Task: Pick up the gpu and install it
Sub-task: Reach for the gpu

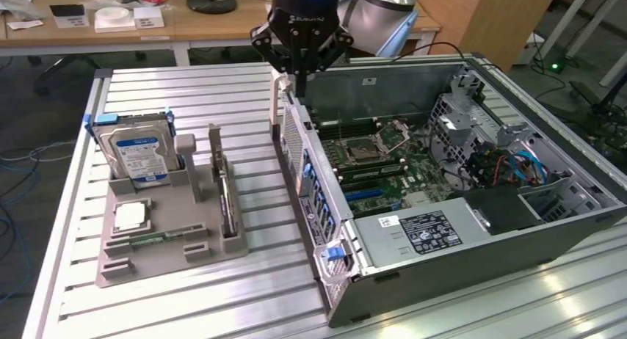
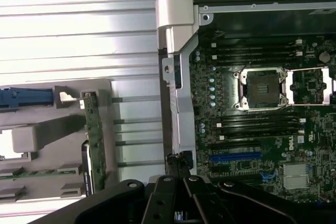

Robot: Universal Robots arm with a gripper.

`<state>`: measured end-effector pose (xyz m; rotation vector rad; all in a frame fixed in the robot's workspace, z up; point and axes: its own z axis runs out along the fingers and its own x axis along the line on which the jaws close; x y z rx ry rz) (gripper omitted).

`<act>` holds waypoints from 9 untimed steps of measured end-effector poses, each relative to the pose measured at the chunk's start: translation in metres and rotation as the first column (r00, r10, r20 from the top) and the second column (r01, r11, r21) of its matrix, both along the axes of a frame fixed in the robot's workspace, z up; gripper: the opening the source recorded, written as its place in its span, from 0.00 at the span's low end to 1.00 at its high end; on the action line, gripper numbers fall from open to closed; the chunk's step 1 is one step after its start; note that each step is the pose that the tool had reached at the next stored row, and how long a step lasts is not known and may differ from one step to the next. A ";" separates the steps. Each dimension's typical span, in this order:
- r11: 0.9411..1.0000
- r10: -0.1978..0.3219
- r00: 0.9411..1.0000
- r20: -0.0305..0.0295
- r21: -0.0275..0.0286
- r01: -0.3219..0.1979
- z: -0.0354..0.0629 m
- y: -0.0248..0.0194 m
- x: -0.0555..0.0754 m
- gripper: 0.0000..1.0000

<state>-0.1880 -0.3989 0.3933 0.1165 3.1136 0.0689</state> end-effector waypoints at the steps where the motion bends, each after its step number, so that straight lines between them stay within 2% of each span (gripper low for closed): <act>1: 1.000 0.000 1.000 0.000 0.000 0.000 0.0000 0.0000 -0.002 0.11; 9: 1.000 0.000 1.000 0.000 0.000 0.000 0.0000 0.0000 -0.018 0.11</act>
